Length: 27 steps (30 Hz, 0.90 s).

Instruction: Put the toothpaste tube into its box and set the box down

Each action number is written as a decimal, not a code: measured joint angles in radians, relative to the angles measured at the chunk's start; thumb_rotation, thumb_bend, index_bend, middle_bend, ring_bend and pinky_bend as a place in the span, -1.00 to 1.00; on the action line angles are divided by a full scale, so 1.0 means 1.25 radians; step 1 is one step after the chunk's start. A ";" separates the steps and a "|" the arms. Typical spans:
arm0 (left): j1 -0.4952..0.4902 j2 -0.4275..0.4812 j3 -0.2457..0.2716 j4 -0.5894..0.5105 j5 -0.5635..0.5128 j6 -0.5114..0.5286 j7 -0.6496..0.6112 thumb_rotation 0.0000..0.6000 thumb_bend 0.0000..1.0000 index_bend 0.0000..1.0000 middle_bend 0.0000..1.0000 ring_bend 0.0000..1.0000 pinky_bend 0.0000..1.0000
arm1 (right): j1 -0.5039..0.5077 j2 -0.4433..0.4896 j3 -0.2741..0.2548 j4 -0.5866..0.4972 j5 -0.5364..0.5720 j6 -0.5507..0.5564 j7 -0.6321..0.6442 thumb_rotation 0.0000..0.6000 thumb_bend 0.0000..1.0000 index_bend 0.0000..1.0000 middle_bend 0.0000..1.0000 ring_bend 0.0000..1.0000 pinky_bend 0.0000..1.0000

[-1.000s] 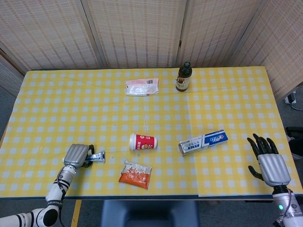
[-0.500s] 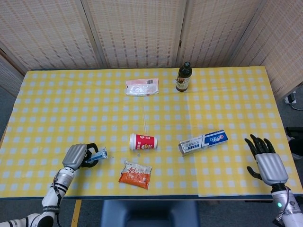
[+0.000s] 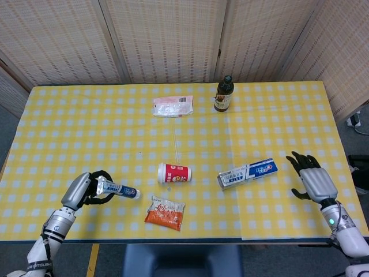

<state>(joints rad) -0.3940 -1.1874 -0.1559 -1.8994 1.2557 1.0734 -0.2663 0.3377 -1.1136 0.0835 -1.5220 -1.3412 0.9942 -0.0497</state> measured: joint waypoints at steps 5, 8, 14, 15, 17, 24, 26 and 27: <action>0.009 0.045 -0.007 -0.038 0.026 0.000 -0.065 1.00 0.12 0.50 1.00 1.00 1.00 | 0.044 -0.044 0.010 0.056 0.033 -0.060 -0.025 1.00 -0.35 -0.86 -0.82 -0.85 -1.00; 0.011 0.051 -0.009 -0.043 0.031 0.006 -0.070 1.00 0.11 0.50 1.00 1.00 1.00 | 0.062 -0.068 0.012 0.074 0.053 -0.089 -0.039 1.00 -0.35 -0.86 -0.81 -0.84 -1.00; 0.008 0.056 -0.014 -0.055 0.020 0.009 -0.068 1.00 0.11 0.50 1.00 1.00 1.00 | 0.102 -0.121 0.021 0.103 0.090 -0.128 -0.060 1.00 -0.35 -0.83 -0.77 -0.78 -1.00; 0.007 0.057 -0.015 -0.058 0.018 0.009 -0.068 1.00 0.11 0.50 1.00 1.00 1.00 | 0.108 -0.132 0.023 0.110 0.094 -0.132 -0.061 1.00 -0.35 -0.83 -0.77 -0.77 -1.00; 0.005 0.063 -0.017 -0.065 0.013 0.008 -0.065 1.00 0.11 0.50 1.00 1.00 1.00 | 0.118 -0.149 0.026 0.121 0.100 -0.140 -0.058 1.00 -0.35 -0.81 -0.76 -0.76 -1.00; 0.003 0.082 -0.018 -0.088 0.004 0.014 -0.042 1.00 0.11 0.50 1.00 1.00 1.00 | 0.151 -0.203 0.029 0.163 0.110 -0.160 -0.071 1.00 -0.35 -0.71 -0.68 -0.72 -1.00; 0.005 0.084 -0.017 -0.093 0.001 0.020 -0.039 1.00 0.12 0.50 1.00 1.00 1.00 | 0.158 -0.218 0.029 0.173 0.113 -0.163 -0.074 1.00 -0.35 -0.68 -0.66 -0.69 -1.00; 0.006 0.084 -0.016 -0.093 0.001 0.020 -0.039 1.00 0.11 0.50 1.00 1.00 1.00 | 0.161 -0.226 0.029 0.178 0.115 -0.164 -0.074 1.00 -0.35 -0.65 -0.64 -0.67 -0.99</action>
<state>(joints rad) -0.3869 -1.0821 -0.1763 -2.0162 1.2565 1.0987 -0.3153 0.5393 -1.3967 0.1197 -1.2990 -1.1971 0.7894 -0.1429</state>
